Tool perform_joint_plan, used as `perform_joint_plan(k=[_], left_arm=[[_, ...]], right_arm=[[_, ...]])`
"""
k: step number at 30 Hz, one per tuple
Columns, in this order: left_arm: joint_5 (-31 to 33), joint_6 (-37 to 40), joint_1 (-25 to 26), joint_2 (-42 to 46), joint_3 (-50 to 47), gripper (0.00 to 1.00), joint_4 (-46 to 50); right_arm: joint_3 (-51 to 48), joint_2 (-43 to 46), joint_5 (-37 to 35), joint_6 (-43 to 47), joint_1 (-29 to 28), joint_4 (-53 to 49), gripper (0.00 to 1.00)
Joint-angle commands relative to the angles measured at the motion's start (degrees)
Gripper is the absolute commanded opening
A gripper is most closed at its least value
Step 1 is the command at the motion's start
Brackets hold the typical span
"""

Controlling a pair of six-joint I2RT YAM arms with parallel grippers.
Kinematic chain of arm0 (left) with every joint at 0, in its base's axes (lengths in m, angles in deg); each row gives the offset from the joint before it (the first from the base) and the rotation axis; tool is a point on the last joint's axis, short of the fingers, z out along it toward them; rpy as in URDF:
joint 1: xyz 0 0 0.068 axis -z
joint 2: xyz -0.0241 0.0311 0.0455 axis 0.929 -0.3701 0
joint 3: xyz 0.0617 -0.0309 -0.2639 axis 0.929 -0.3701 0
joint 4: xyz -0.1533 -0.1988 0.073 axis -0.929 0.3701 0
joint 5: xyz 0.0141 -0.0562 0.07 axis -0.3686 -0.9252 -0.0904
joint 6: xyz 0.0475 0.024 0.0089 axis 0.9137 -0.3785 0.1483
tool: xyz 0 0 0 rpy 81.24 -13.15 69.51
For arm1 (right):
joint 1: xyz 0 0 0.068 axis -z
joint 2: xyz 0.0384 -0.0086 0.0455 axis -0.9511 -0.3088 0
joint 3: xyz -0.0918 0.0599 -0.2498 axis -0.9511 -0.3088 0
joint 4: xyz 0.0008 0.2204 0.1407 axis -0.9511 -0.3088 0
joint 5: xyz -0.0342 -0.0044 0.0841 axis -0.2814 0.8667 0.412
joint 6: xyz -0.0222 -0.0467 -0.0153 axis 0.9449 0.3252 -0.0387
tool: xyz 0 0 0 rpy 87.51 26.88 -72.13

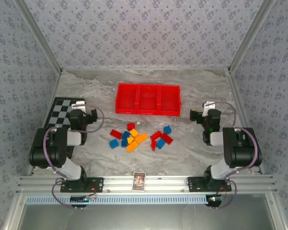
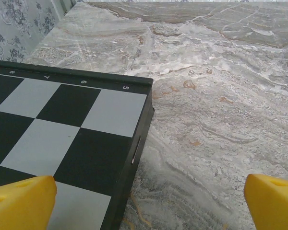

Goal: Sort the legos into containers by color
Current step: Pick up the lego from the center of the table.

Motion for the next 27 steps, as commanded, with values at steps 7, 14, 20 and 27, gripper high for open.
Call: perform_joint_plan(k=[7,14,20,27], left_arm=[[-1.1,-0.7,-0.3,1.0,1.0,1.0,0.0],[-1.1,-0.8,-0.3,1.1,0.9,1.0,0.0],[-5.4,0.7,-0.3,0.8,1.6,1.0,0.8],[-7.4,2.5,0.2,1.8,1.9,1.0,2.2]], right_arm=[[1.1,0.5,0.8,0.7,0.4,-0.3,1.0],[1.1,0.5,2.5,-0.1,1.3,-0.1,1.0],[1.1,0.5,2.4,-0.1,1.4,-0.2,1.0],[0.7,1.0,-2.6,-0.1,0.3,0.5,1.0]])
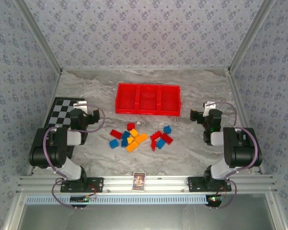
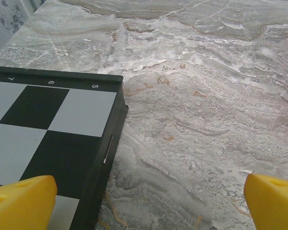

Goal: Sort the legos into containers by color
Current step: Pick up the lego from the center of the table.

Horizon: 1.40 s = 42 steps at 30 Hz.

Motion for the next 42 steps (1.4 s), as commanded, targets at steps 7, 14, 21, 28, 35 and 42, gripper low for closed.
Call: perform_joint_plan(k=[7,14,21,28,35,42], left_arm=[[6.6,0.2,3.1,11.7,2.3,1.0,11.8],[11.9,-17.9,8.0,25.3,16.6,1.0,48.7],[9.4,-22.8,12.1,39.6,23.7,1.0,70.4],[-0.5,-26.1,12.2,51.6,25.0,1.0,86.2],[-10.4,-26.3,12.2,53.5,23.9,1.0,93.8],[-12.8,-25.0,12.6,55.8,20.5,1.0,91.7]], right_arm=[[-2.5,8.8,-8.6,-1.1,-1.2,0.3,1.0],[10.2,25.9,-7.1,-25.8,1.7,-40.5,1.0],[22.1,32.6,6.7,-32.9,1.8,-65.9,1.0],[28.4,33.6,15.2,-34.6,-5.2,-80.8,0.99],[34.4,21.9,6.1,-33.8,-24.1,-90.8,0.96],[40.9,4.2,2.3,-31.7,-33.4,-91.2,0.93]])
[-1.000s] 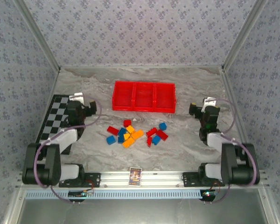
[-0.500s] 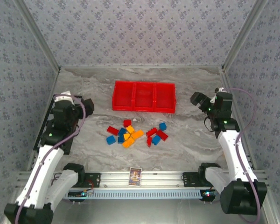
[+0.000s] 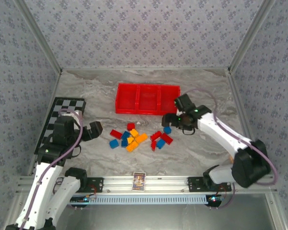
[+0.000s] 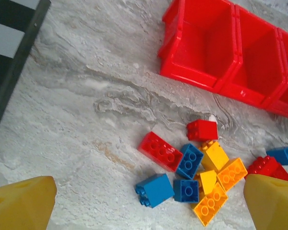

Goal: Sort the legos into containers by color
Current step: Pick up the lego from the center of the table.

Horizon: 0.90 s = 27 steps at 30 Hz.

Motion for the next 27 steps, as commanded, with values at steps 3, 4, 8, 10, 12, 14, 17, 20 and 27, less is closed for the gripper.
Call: perform_joint_plan(k=[3,4,8,10,12,14,17,20,27], left_arm=[[-3.4,0.9,0.4,2.6,-1.9,1.0,-1.7],[-3.7,1.0,0.4,2.7,-2.1,1.0,-2.2],[-5.6,1.1,0.4,2.6,-2.4,1.0,-2.9],[-6.1,1.1,0.4,2.6,-2.6,1.0,-3.3],[-6.0,1.1,0.4,2.5,-2.8,1.0,-3.5],[-6.2,1.0,0.5,2.3,-2.9,1.0,-3.7],[-6.3,0.9,0.4,1.8,-3.0,1.0,-3.7],[-6.7,1.0,0.5,1.1,-3.1,1.0,-4.0],[-7.1,1.0,0.4,0.5,-3.1,1.0,-4.1]], right_arm=[[7.7,-12.4,0.3,4.2,-2.3,-5.1,0.87],[8.9,-14.4,0.0,5.0,-2.8,-5.9,0.85],[13.1,-19.4,-1.4,7.4,-4.4,-7.6,0.8],[14.1,-20.8,-2.5,8.2,-4.5,-8.5,0.76],[15.1,-21.9,-4.1,8.9,-4.6,-9.7,0.73],[15.8,-22.9,-4.6,9.3,-4.6,-11.2,0.66],[16.6,-24.0,-6.4,10.0,-4.6,-12.4,0.59],[16.8,-24.9,-7.4,10.3,-4.6,-12.9,0.55],[17.3,-26.7,-8.9,11.2,-4.7,-14.2,0.49]])
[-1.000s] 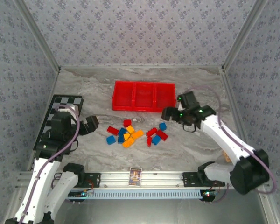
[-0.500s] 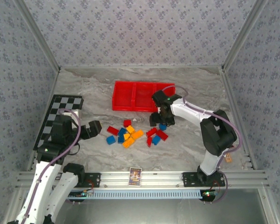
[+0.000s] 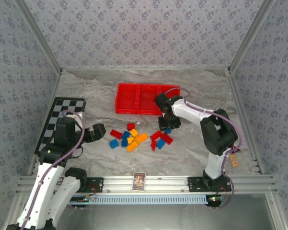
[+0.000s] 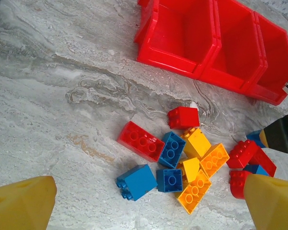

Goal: Sort the legos into containers by color
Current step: Pick up the lego from the center of the table, then place the lego in the container.

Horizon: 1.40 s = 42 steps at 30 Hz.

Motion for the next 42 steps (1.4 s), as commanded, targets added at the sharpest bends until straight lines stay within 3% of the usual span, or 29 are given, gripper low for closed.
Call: perform_joint_plan(k=[1,18,28,36,42], left_arm=[[-1.4,0.7,0.4,0.0,-0.2,1.0,-1.4],[-1.1,0.7,0.5,0.6,-0.1,1.0,-1.2],[-1.2,0.8,0.5,0.6,-0.4,1.0,-1.7],[-1.2,0.8,0.5,1.1,-0.3,1.0,-1.4],[-1.0,0.9,0.5,1.5,-0.2,1.0,-1.2]], right_arm=[[1.9,-1.4,-2.1,1.1,-0.2,-3.2,0.48],[3.1,0.1,-5.0,1.2,-0.5,-4.9,0.29],[13.6,8.0,-9.4,2.0,-0.7,-8.9,0.26],[26.7,-0.8,-9.4,5.6,4.3,-9.3,0.25],[30.1,-8.2,-9.0,6.1,6.7,-6.9,0.25]])
